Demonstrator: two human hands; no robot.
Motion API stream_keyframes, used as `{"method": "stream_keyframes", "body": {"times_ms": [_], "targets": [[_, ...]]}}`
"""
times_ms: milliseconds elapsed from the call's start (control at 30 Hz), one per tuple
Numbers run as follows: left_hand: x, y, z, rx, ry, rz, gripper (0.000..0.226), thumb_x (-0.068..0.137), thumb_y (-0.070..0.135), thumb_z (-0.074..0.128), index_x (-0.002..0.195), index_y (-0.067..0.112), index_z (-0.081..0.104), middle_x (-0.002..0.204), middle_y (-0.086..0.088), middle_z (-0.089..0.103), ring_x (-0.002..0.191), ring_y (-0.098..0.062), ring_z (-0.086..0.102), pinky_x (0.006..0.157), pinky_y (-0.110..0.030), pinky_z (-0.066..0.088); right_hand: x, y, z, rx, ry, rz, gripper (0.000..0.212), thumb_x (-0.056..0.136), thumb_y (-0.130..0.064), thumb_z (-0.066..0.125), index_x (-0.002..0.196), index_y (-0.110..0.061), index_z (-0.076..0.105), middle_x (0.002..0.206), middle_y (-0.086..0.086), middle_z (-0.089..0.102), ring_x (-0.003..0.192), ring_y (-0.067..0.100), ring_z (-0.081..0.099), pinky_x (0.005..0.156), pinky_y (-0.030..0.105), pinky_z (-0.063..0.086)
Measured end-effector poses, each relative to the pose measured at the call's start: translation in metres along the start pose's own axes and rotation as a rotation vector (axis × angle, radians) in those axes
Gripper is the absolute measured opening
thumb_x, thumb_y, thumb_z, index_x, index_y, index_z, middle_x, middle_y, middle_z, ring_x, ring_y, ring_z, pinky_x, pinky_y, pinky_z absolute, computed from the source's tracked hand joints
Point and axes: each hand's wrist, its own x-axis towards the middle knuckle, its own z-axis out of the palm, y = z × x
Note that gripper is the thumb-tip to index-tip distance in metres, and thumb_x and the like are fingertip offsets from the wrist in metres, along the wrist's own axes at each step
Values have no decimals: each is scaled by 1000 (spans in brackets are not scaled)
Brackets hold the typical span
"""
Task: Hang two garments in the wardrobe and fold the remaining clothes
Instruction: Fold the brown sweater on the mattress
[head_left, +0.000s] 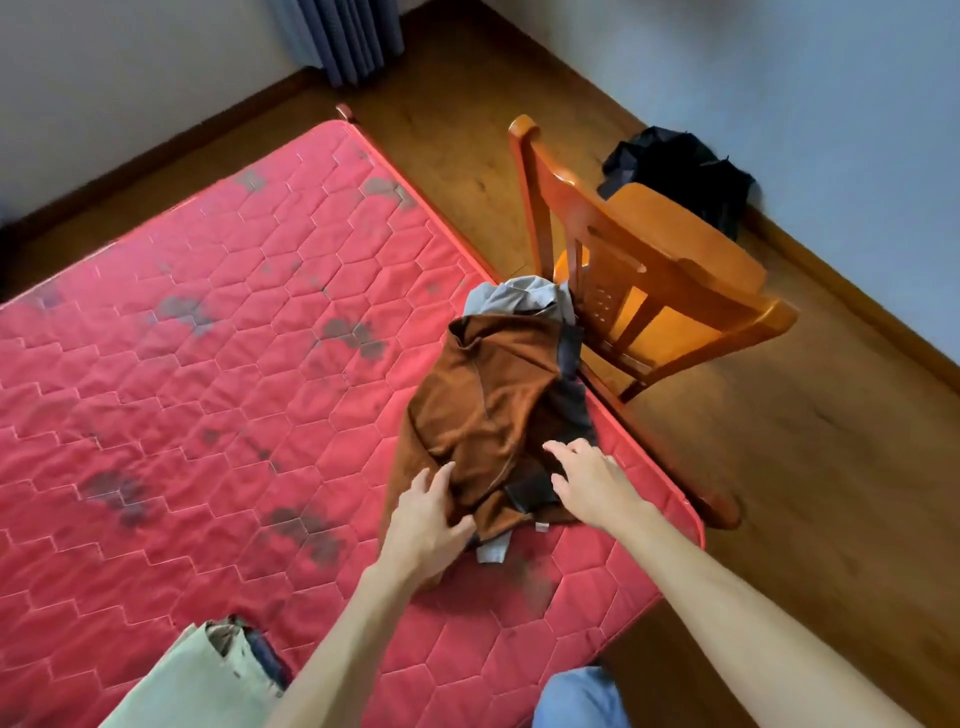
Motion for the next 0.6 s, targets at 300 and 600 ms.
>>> {"method": "stream_keyframes", "body": {"times_ms": [300,600], "targets": [[67,-34,70,-65,-91,-144,68,90,34,58,153,28,32,155,-4,38,140,-23,39,114,-33,34,142,17,69,408,-275,157,71,88,0,42,152,-30,37,146,17,51,133,34,49,113,37,38],[60,-67,76,-227,-40,-288,65,92,29,62,152,24,36,140,-11,53,129,-25,51,101,-26,37,161,-15,92,815,-196,317,56,95,10,37,147,-10,46,147,17,48,132,25,49,115,36,38]]}}
